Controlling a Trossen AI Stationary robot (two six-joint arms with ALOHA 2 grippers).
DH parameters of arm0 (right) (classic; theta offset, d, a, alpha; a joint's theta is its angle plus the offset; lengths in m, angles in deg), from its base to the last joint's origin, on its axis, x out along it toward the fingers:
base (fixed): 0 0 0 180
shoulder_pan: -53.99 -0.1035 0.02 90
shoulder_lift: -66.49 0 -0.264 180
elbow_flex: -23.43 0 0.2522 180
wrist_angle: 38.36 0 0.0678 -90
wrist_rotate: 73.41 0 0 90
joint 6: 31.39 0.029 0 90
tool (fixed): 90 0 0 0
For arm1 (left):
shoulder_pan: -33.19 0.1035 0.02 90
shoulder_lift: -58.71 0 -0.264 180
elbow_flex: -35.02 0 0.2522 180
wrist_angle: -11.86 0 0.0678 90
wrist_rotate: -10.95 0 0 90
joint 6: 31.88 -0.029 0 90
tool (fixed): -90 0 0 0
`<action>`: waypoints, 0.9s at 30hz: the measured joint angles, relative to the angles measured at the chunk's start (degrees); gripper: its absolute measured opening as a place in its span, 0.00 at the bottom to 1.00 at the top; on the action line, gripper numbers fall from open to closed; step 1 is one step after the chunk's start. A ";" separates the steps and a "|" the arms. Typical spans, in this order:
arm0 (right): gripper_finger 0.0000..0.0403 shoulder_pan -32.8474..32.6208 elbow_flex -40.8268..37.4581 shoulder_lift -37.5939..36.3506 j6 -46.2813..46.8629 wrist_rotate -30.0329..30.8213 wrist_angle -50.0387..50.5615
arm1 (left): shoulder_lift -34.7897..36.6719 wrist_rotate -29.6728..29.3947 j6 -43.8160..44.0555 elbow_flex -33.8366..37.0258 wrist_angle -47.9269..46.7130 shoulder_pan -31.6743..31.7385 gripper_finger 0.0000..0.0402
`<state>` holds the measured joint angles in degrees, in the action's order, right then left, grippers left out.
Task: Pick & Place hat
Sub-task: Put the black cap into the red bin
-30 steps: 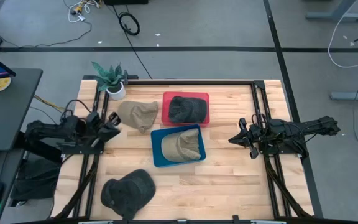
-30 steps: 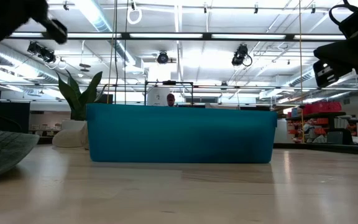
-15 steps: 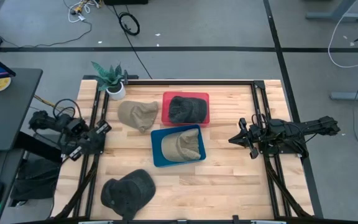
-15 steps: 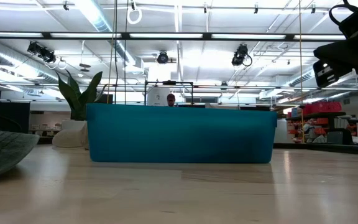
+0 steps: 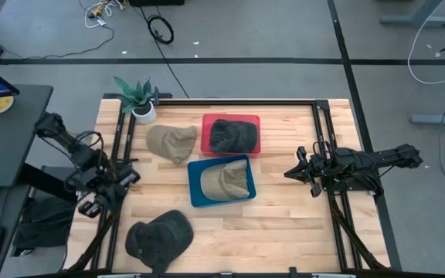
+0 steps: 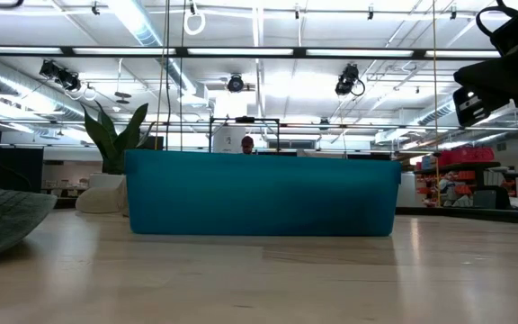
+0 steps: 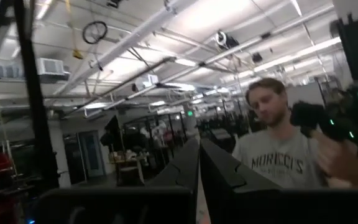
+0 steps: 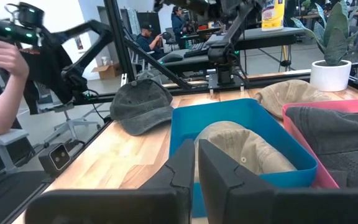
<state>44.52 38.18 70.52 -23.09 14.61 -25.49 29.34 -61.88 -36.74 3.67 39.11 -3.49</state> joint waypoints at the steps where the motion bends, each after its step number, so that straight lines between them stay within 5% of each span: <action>1: 0.07 0.01 0.00 0.00 0.00 0.02 0.00 | -2.51 -0.34 -1.59 -1.84 -0.97 -1.14 0.05; 4: 0.07 0.00 0.00 0.00 0.00 0.01 0.00 | -9.95 -4.82 -6.15 -7.94 -7.07 -4.67 0.05; 9: 0.07 0.00 0.00 0.00 0.00 0.01 0.00 | -22.02 -22.47 -11.18 -20.02 -25.18 -9.98 0.05; 13: 0.07 0.00 0.00 0.00 -0.01 0.01 -0.01 | -30.71 -32.06 -6.72 -28.67 -39.68 -12.34 0.05; 27: 0.07 0.01 0.00 -0.01 0.00 0.01 0.00 | -54.20 -33.61 4.38 -48.79 -68.80 -16.55 0.10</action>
<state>44.53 38.18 70.51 -23.09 14.62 -25.49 -24.86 -95.49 -32.37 -45.12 -29.69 -20.03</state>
